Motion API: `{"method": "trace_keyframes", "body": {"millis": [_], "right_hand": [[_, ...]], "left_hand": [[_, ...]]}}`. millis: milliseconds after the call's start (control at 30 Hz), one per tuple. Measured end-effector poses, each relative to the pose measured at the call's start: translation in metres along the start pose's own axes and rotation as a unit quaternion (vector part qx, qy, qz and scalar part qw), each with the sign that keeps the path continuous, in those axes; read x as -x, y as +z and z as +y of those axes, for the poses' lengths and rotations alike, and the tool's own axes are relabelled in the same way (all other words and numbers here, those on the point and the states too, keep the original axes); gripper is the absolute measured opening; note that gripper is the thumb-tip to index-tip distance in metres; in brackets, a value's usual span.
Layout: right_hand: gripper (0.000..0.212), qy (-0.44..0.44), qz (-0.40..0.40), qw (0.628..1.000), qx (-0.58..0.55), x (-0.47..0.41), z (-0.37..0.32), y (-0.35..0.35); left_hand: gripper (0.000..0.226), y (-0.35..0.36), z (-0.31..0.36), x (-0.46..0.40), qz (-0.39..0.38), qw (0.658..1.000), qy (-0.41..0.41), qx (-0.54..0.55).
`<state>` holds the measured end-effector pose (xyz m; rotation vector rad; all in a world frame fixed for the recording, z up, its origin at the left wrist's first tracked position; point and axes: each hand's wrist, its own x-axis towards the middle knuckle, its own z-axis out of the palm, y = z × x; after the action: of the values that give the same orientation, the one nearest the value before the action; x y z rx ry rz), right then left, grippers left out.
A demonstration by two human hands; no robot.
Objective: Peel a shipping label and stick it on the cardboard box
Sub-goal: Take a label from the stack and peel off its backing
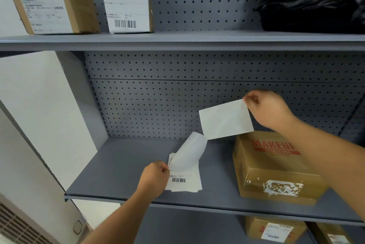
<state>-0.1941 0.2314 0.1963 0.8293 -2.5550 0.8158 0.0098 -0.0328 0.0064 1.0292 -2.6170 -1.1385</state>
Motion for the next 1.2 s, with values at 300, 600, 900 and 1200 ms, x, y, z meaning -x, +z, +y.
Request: {"method": "trace_keyframes", "body": {"millis": [300, 600, 900, 1200], "right_hand": [[0.026, -0.021, 0.042, 0.999, -0.009, 0.002, -0.004, -0.016], [0.023, -0.038, 0.036, 0.998, -0.039, 0.018, -0.011, -0.018], [0.024, -0.048, 0.031, 0.996, -0.074, 0.027, -0.016, -0.021], [0.022, -0.055, 0.035, 0.994, -0.083, 0.035, -0.017, -0.022]], "left_hand": [[0.019, -0.001, 0.010, 0.000, -0.002, 0.999, 0.012, -0.033], [0.024, 0.007, 0.025, -0.006, 0.014, 0.999, 0.023, -0.023], [0.006, 0.006, 0.033, -0.004, 0.031, 0.999, 0.015, -0.020], [0.012, -0.002, 0.131, 0.031, 0.022, 0.969, 0.092, 0.230]]}}
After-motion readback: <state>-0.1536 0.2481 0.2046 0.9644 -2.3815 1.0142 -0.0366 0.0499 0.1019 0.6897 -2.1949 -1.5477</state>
